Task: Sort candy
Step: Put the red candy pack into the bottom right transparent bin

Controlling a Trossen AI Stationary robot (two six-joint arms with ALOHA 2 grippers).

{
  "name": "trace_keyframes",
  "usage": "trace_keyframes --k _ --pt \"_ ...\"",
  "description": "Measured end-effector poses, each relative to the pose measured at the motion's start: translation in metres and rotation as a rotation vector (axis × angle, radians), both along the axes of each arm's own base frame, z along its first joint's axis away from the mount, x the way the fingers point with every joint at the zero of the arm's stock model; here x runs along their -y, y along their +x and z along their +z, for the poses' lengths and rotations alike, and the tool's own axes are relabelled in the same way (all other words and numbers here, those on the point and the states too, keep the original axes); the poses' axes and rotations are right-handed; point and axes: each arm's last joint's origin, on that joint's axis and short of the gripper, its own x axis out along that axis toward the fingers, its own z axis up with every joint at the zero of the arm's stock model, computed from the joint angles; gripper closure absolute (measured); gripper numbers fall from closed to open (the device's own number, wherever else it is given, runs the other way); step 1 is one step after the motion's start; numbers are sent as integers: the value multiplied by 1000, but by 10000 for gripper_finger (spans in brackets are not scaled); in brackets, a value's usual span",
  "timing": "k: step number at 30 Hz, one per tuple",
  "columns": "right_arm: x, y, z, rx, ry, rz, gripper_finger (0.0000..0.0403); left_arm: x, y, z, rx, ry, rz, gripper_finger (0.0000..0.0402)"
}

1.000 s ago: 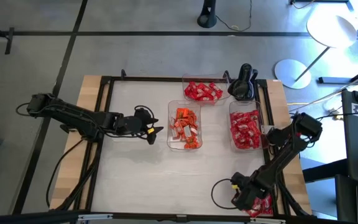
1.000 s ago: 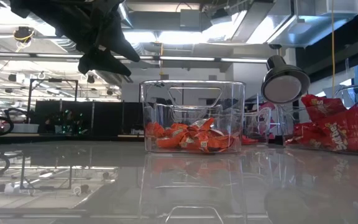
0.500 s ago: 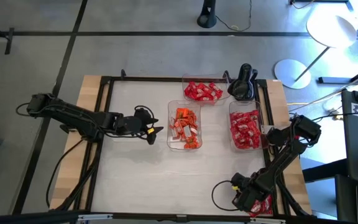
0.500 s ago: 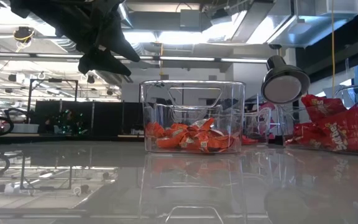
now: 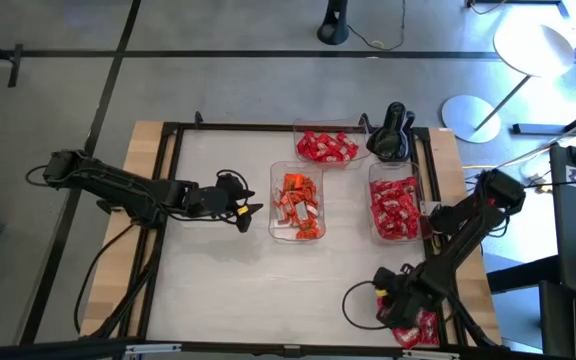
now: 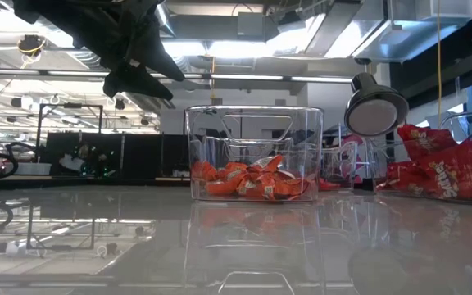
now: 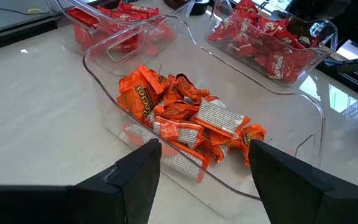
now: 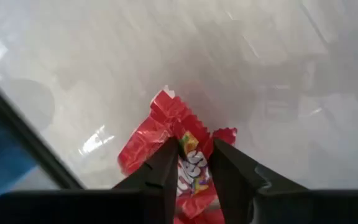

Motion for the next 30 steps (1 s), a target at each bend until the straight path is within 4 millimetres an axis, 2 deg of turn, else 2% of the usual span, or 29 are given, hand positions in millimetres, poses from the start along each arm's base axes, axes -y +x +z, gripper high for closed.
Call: trace_keyframes --k 3,10,20,25,30 --pt "11 -2 18 41 6 7 325 0 0 0 0 0 0 169" --pt "50 -12 56 139 -73 -29 349 0 0 0 0 -2 1 169" --pt "111 -41 106 377 -163 -137 367 0 0 0 1 -2 1 169" --pt "144 -59 119 445 -282 -255 365 0 0 0 1 -2 1 169" --pt "165 -68 119 380 -404 -319 350 0 0 0 2 -3 2 169"
